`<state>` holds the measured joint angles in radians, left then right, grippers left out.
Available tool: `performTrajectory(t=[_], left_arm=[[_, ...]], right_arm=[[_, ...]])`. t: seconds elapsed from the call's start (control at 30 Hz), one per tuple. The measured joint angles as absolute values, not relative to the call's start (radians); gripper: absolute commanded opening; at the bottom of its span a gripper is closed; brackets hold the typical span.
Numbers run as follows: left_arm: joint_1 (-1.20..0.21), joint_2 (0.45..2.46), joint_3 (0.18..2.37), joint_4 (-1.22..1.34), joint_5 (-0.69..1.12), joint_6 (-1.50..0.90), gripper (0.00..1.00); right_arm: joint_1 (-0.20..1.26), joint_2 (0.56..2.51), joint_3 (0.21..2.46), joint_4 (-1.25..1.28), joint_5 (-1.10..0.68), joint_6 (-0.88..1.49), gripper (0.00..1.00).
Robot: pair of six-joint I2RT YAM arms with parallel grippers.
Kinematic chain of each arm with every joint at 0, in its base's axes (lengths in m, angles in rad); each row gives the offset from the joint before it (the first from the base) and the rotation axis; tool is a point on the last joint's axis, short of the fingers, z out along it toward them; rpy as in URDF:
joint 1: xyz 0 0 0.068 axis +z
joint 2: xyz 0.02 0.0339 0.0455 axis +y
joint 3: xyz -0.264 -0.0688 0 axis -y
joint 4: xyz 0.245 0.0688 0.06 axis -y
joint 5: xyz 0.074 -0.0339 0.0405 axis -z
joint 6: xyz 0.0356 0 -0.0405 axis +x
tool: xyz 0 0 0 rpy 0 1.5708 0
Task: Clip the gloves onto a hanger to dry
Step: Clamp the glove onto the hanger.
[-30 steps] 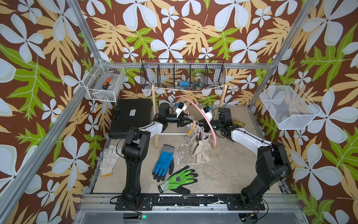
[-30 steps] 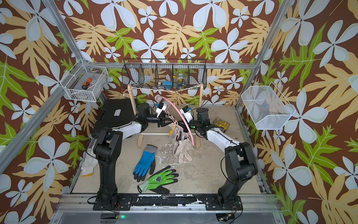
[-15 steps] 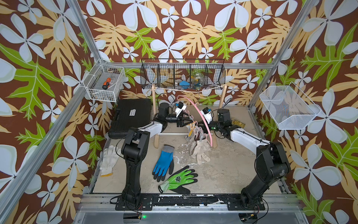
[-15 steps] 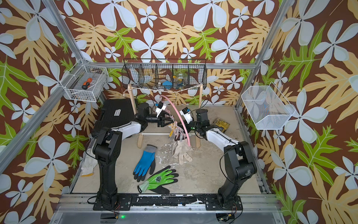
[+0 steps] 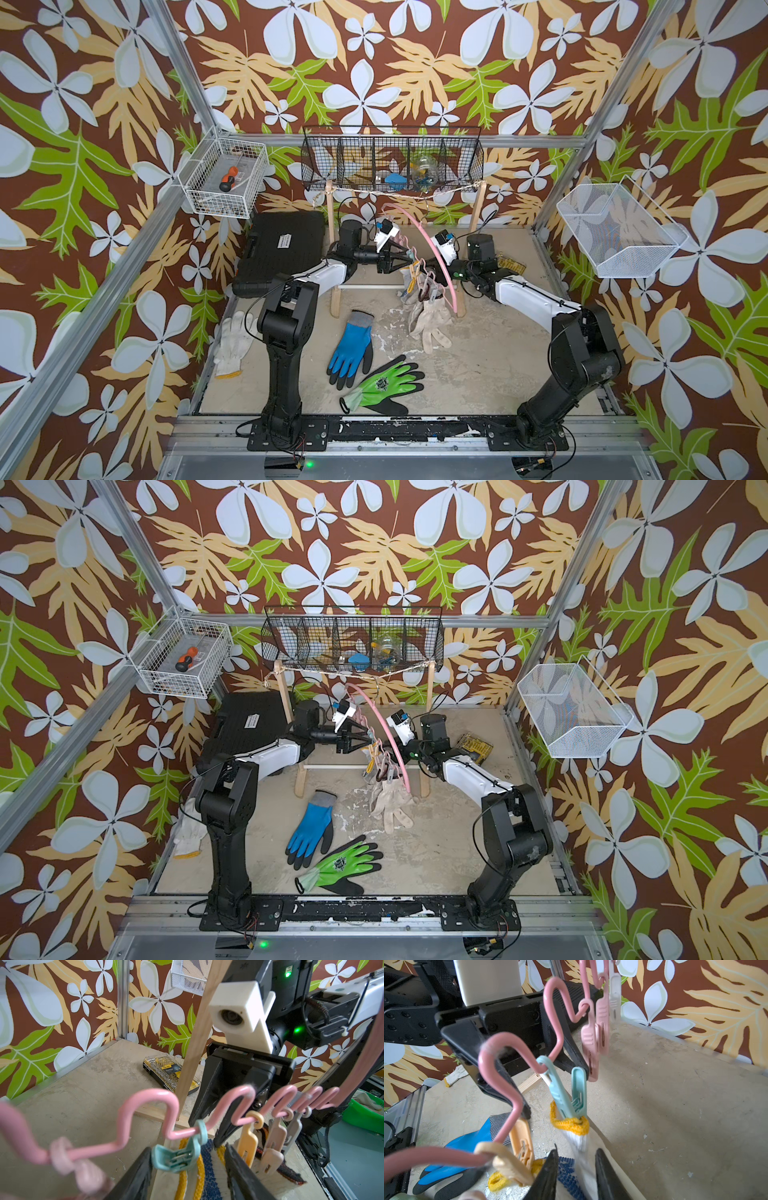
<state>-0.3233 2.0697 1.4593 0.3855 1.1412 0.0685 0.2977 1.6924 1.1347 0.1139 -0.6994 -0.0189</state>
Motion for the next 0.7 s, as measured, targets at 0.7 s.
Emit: performTrajectory(t=[0.7], left_arm=[[-0.303,1.857,1.336,0.144,0.924,0.184,0.58]], right_arm=[[0.263,1.434,0.995,-0.014,-0.517,-0.036,0.53]])
